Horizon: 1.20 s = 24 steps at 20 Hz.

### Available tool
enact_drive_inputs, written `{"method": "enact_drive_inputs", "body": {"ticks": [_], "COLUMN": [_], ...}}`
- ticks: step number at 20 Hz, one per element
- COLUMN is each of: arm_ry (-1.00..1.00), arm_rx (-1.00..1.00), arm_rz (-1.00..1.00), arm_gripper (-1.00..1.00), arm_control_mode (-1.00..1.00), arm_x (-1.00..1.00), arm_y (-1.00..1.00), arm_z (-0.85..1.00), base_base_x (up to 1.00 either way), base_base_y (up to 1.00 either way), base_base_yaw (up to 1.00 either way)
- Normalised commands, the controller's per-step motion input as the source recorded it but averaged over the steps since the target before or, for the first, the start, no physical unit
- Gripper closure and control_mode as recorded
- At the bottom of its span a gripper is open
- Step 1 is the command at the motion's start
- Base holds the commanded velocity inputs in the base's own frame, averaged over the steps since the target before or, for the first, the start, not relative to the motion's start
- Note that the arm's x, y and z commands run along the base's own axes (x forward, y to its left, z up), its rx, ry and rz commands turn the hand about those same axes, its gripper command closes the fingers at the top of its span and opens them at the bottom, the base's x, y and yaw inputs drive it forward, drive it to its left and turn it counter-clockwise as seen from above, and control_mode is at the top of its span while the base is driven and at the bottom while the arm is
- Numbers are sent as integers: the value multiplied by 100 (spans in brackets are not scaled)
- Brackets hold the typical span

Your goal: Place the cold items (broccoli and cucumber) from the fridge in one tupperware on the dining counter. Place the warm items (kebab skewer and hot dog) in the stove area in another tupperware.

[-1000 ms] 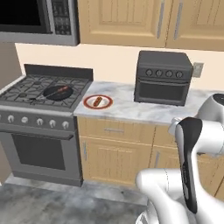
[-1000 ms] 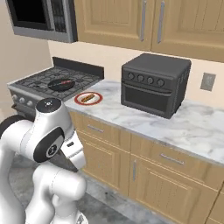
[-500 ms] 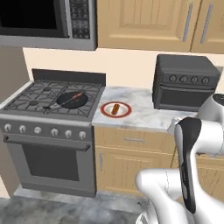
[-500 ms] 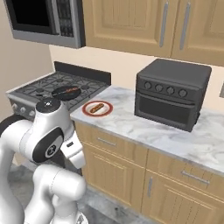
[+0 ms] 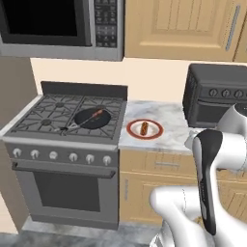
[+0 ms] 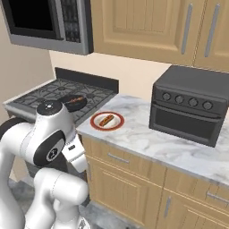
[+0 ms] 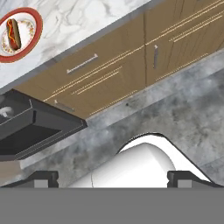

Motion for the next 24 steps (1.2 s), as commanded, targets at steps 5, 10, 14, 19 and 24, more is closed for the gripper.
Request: {"method": "enact_drive_inputs", "body": {"ticks": [5, 10, 14, 19, 24], "arm_ry": [0, 0, 0, 0, 0], "arm_rx": [0, 0, 0, 0, 0], "arm_rz": [0, 0, 0, 0, 0], "arm_gripper": [-100, -100, -100, -100, -100], "arm_control_mode": [100, 100, 100, 100, 100], "arm_x": [0, 0, 0, 0, 0], "arm_y": [0, 0, 0, 0, 0], "arm_z": [0, 0, 0, 0, 0], "base_base_x": [62, 59, 53, 59, 62], "base_base_y": [28, 34, 47, 40, 33], "base_base_yaw": [-8, -8, -7, -6, -5]}}
